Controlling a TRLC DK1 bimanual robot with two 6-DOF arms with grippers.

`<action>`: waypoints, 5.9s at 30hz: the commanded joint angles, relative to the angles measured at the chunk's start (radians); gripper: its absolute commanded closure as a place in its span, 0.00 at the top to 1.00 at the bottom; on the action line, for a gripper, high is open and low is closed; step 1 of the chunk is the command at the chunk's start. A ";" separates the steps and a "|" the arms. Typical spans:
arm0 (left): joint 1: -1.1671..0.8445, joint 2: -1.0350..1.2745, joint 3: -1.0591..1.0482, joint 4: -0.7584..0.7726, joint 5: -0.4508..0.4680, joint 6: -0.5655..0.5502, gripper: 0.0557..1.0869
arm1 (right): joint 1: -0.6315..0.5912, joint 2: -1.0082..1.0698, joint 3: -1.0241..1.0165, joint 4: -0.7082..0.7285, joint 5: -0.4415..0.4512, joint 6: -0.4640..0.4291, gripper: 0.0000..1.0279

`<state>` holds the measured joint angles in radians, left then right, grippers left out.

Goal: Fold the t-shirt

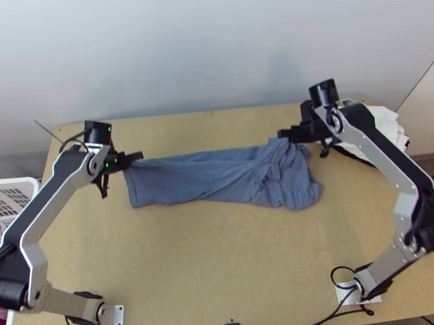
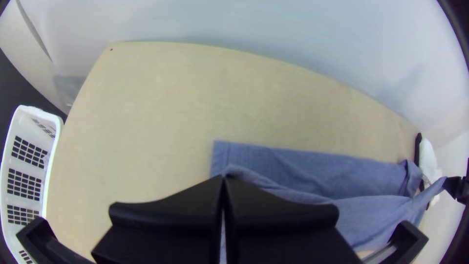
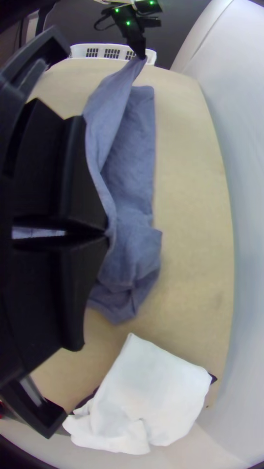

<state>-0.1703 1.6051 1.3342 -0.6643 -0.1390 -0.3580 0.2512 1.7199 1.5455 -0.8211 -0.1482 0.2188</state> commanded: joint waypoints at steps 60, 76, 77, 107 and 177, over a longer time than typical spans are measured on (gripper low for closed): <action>-0.017 0.234 -0.056 0.135 0.039 -0.055 0.83 | 0.175 -0.043 -0.051 0.043 -0.007 0.151 0.97; -0.024 0.282 -0.052 0.144 0.055 -0.042 0.55 | 0.174 -0.029 -0.073 0.056 -0.007 0.156 0.97; -0.029 0.277 -0.055 0.152 0.055 -0.042 0.48 | 0.174 -0.028 -0.074 0.056 -0.007 0.156 0.97; -0.094 0.133 0.049 0.152 0.061 -0.050 0.04 | 0.342 0.219 -0.036 0.155 -0.016 0.209 0.97; -0.799 0.886 0.936 0.376 0.072 -0.213 0.78 | -0.190 -0.289 -0.082 -0.294 -0.314 0.235 0.97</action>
<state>-0.9417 2.4588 2.2658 -0.3038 -0.0498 -0.5358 0.0650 1.4151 1.5002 -1.1187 -0.4675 0.4702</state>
